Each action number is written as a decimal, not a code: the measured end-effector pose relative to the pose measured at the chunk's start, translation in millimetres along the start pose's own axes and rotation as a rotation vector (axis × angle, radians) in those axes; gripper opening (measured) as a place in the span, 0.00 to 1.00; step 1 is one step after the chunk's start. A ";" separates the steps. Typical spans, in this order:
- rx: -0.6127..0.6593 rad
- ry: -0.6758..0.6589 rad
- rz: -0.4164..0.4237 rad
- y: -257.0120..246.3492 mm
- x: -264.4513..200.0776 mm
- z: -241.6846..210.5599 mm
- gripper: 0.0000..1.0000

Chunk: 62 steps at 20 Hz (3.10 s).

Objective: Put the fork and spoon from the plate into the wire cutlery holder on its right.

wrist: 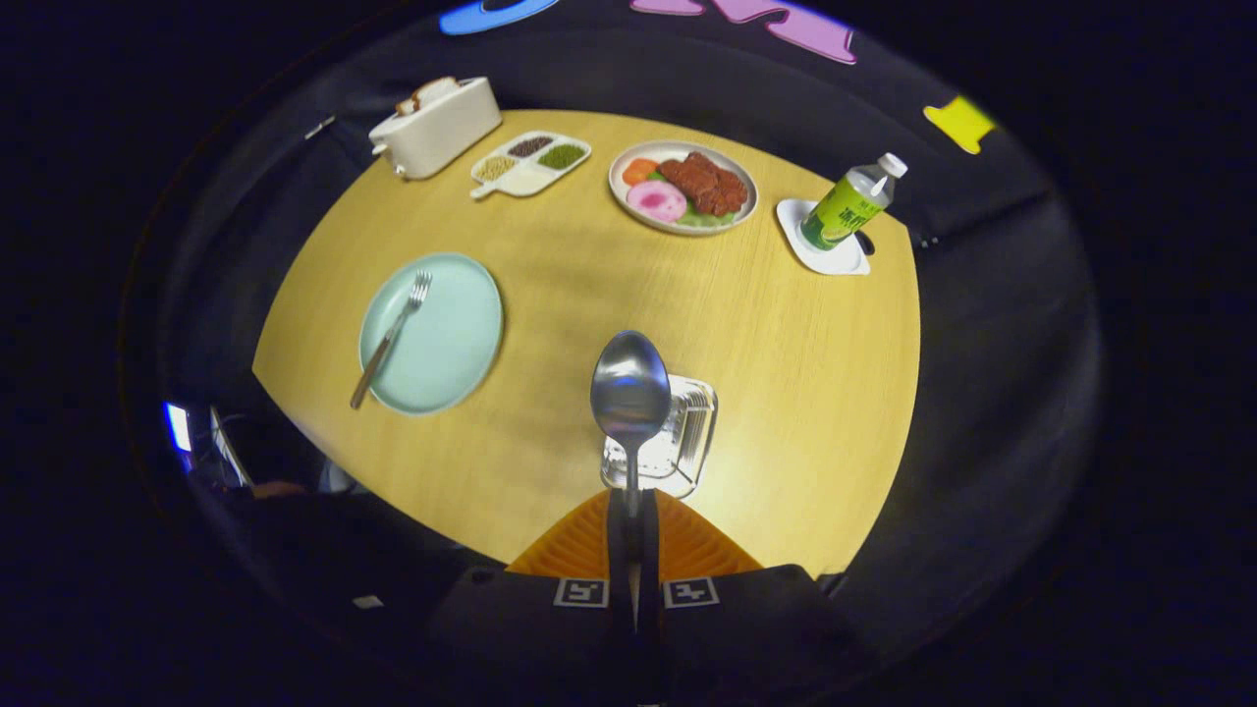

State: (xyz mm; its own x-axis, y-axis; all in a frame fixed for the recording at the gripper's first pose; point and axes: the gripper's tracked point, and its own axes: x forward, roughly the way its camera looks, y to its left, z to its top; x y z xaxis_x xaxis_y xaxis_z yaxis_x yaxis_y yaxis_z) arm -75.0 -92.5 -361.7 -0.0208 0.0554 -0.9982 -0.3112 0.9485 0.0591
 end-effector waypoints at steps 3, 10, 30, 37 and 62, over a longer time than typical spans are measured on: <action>-0.080 0.181 -0.006 -14.6 13.4 -24.1 0.06; -0.089 0.428 -0.035 -22.9 43.6 -22.2 0.05; -0.077 -0.037 -0.107 -6.4 0.5 29.6 0.40; 0.000 -0.374 0.021 131.8 -18.2 80.0 0.40; 0.165 -0.220 0.063 300.0 150.2 127.3 0.06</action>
State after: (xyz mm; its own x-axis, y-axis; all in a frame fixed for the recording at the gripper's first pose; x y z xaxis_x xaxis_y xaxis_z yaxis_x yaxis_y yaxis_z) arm -50.6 240.0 -494.3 0.1772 0.1652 -0.9702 -0.1562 0.9780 0.1380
